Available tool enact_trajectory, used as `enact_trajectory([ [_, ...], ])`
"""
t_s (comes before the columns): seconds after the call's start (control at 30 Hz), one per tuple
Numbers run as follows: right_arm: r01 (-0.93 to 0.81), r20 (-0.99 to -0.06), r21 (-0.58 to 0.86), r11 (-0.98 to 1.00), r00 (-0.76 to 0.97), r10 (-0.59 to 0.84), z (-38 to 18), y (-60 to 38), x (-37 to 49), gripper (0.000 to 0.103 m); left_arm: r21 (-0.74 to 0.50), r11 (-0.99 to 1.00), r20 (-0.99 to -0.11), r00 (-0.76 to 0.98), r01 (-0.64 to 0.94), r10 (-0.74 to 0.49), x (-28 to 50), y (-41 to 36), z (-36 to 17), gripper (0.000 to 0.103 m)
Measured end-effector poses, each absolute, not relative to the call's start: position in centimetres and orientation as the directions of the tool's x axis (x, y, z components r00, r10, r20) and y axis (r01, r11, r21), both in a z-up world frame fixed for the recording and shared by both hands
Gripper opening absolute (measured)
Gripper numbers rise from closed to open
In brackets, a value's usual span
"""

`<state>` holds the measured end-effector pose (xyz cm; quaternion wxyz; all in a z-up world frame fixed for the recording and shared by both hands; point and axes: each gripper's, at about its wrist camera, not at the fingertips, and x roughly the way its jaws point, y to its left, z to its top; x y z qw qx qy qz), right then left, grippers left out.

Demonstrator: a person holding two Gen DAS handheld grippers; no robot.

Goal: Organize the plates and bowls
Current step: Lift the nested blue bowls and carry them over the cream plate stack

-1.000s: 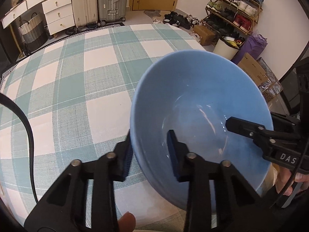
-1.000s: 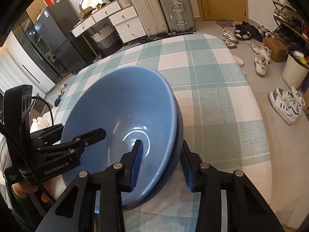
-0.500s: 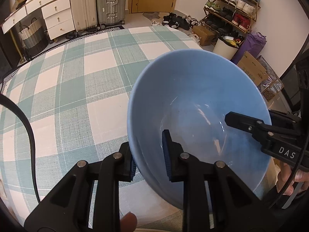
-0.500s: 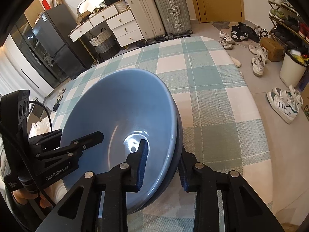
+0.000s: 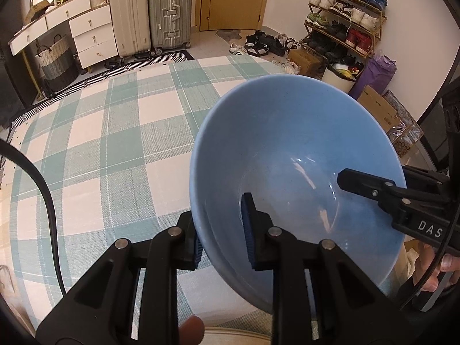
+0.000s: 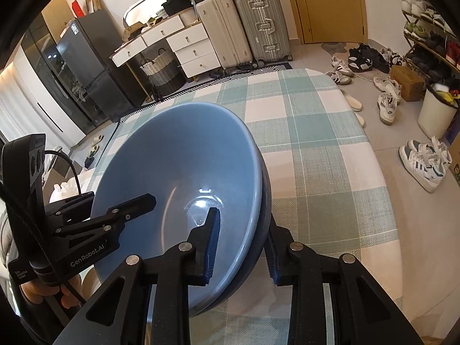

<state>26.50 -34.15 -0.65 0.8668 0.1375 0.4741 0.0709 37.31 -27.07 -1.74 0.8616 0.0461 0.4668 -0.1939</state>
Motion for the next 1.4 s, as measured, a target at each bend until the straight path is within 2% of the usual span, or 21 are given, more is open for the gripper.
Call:
enact_trajectory([
  [0.67,-0.105,-0.77,0.284,0.953,0.567,0.292,3.2,-29.0,23.9,0.03,-0.062,0.951,-0.785,0.573,0.303,-0.234,30.5,-20.9,3.2,0.02],
  [1.4,-0.2,-0.76,0.272,0.941,0.555,0.338,4.4,-23.4,20.8,0.03,-0.049,0.979,-0.774,0.612,0.199,-0.163,22.2,-15.6,5.0,0.02],
])
